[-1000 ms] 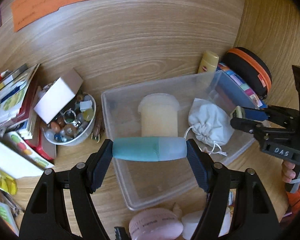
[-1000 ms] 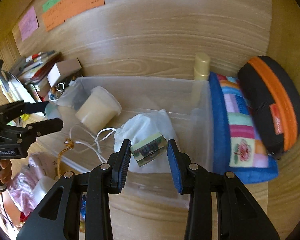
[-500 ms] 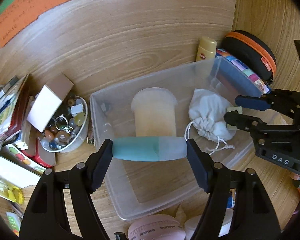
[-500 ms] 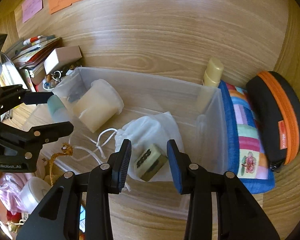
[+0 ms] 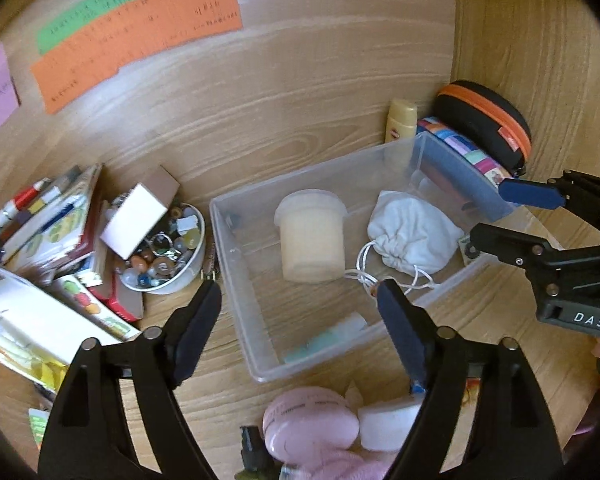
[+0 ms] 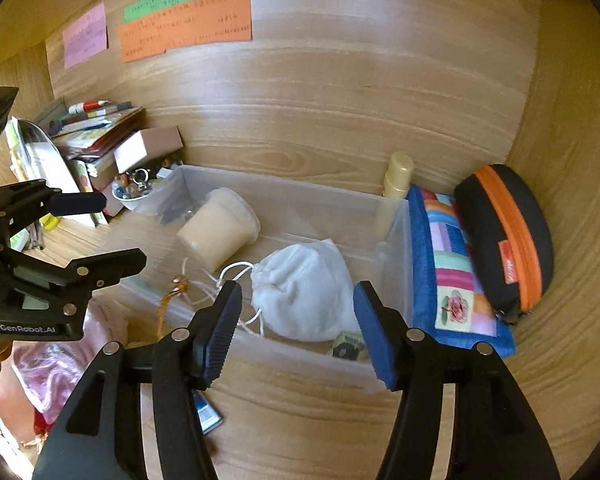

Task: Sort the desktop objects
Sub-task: 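Carry the blue tube with the left tool while the right carries the block into the bin, releasing both, then withdraw both open tools from the bin toward the pink rope bag and white tub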

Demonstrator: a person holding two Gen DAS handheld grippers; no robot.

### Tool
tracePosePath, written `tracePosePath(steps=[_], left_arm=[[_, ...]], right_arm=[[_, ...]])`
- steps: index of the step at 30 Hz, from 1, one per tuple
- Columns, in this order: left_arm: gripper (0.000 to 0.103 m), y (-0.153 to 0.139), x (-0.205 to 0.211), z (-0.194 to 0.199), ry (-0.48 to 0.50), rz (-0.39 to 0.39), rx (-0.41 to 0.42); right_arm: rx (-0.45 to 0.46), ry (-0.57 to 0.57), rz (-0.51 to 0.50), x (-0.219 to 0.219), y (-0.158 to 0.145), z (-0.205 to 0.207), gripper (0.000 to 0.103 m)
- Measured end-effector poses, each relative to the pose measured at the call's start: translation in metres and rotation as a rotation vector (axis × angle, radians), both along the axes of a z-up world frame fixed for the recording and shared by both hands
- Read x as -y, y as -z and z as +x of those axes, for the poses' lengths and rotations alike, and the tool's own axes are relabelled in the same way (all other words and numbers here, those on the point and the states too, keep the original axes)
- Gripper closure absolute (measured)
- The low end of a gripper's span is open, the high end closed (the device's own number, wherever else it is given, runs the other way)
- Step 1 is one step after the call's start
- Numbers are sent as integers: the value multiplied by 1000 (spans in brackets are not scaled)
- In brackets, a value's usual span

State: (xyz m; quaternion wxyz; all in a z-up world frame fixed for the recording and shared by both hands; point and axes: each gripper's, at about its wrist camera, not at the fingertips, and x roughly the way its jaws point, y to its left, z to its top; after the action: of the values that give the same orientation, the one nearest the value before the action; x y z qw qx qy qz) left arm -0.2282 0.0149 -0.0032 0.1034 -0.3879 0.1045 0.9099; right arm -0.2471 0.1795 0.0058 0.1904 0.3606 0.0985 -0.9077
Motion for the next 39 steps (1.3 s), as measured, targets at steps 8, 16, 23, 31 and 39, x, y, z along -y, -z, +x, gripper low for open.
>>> tracePosePath(steps=[8, 16, 23, 31, 39], left_arm=[[12, -25, 7, 42, -17, -23, -105], [9, -42, 15, 83, -55, -65, -203], [2, -53, 44, 128, -112, -40, -275], [2, -29, 71, 154, -162, -31, -222], [2, 28, 90, 155, -187, 71, -17]], right_arm=[[-40, 23, -45, -7, -19, 34, 27], [-76, 27, -67, -14, -29, 70, 22], [-105, 26, -39, -21, -28, 95, 21], [-89, 4, 5, -22, -13, 108, 21], [-5, -39, 37, -11, 19, 106, 21]])
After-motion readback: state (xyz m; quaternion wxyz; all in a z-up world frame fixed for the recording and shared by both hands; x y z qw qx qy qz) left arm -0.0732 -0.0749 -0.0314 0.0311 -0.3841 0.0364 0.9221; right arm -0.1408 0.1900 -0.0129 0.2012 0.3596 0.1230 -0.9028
